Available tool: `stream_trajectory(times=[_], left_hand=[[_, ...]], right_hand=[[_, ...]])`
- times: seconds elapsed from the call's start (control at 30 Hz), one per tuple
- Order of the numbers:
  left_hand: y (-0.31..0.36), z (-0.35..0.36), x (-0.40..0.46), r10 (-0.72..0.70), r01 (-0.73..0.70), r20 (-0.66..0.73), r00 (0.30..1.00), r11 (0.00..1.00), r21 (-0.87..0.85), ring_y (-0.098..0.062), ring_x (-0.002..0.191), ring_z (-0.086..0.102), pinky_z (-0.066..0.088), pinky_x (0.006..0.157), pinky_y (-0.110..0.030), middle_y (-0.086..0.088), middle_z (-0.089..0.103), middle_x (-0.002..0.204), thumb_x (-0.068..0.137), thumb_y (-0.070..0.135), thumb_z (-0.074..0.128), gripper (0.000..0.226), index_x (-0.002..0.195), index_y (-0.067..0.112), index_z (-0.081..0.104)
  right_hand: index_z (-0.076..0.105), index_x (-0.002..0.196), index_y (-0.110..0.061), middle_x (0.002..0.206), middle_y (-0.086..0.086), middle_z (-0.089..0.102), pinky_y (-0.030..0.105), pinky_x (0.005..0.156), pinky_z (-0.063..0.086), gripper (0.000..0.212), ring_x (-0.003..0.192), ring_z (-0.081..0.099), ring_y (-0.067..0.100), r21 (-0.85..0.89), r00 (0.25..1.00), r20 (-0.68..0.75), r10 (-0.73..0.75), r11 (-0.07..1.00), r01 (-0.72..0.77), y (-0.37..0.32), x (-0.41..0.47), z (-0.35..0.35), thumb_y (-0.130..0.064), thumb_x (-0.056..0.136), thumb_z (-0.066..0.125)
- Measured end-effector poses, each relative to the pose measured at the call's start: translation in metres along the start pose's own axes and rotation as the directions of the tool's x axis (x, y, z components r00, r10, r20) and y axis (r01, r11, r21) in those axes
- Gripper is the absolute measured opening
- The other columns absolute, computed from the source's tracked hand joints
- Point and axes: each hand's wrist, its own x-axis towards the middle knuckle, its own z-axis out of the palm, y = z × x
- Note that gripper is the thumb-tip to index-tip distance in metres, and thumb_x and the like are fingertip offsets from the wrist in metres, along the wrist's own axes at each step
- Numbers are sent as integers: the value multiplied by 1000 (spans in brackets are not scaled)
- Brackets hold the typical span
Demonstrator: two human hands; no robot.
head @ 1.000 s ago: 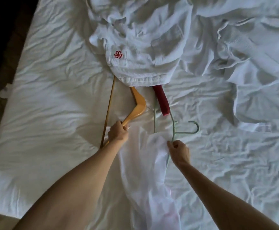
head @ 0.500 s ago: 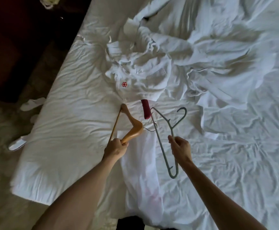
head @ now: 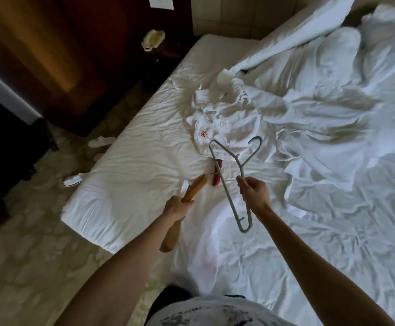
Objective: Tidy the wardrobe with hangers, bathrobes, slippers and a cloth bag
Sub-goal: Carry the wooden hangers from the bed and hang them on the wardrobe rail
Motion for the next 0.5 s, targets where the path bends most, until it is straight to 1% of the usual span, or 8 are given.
stream_trajectory(times=[0.07,0.13,0.2,0.27,0.33,0.4,0.43,0.5], left_hand=[[0,3,-12,0,0,-21,1000,1000,-1,-13,55,59,38,40,-16,-4,63,73,95,42,63,40,110,5,69],[0,2,-21,8,-8,-40,999,1000,-1,-13,56,60,38,41,-16,-5,65,75,95,43,63,41,110,5,69],[1,0,-27,19,-19,-48,999,1000,-8,-12,56,60,36,36,-12,-4,65,75,95,43,63,42,111,4,69],[4,-4,-32,35,-36,-48,998,999,-12,-12,55,60,36,36,-11,-5,65,78,94,42,64,41,111,5,68],[8,-6,-37,56,-56,-48,997,998,3,-13,58,61,40,40,-15,-6,67,81,93,43,65,38,108,8,68],[10,-7,-40,75,-75,-45,996,997,14,-14,59,62,43,49,-21,-5,67,79,92,44,65,33,103,13,67],[10,-6,-40,83,-83,-42,996,997,-5,-14,57,61,44,51,-22,-4,66,76,93,43,65,31,100,14,67],[8,-3,-38,79,-82,-37,996,992,-95,-13,55,60,46,53,-20,-3,65,71,94,39,66,30,98,10,68]], right_hand=[[67,66,-18,59,-4,61,32,56,47,36,52,54,10,-45,997,64,-37,998,40,-16,3,0,-36,97,61],[67,61,-24,54,-9,61,25,54,47,38,50,55,5,-89,991,106,-84,992,94,-29,3,4,-35,97,61],[68,61,-22,52,-9,61,22,54,46,40,48,54,3,-115,983,128,-129,983,144,-36,3,8,-36,98,60],[72,67,-15,57,-5,64,22,54,47,42,49,55,4,-131,977,161,-143,978,165,-40,4,12,-39,99,58],[74,72,-10,62,0,69,19,53,45,42,47,55,2,-139,968,206,-147,974,177,-44,5,16,-39,99,57],[75,78,-11,70,5,74,15,51,43,41,48,56,3,-120,957,251,-146,976,180,-46,7,20,-40,99,57],[76,79,-12,71,6,75,14,50,43,40,49,57,5,-108,954,262,-145,978,179,-47,6,22,-41,99,57],[75,78,-15,70,7,74,14,50,43,37,50,57,8,-100,956,257,-141,980,172,-50,4,24,-40,99,57]])
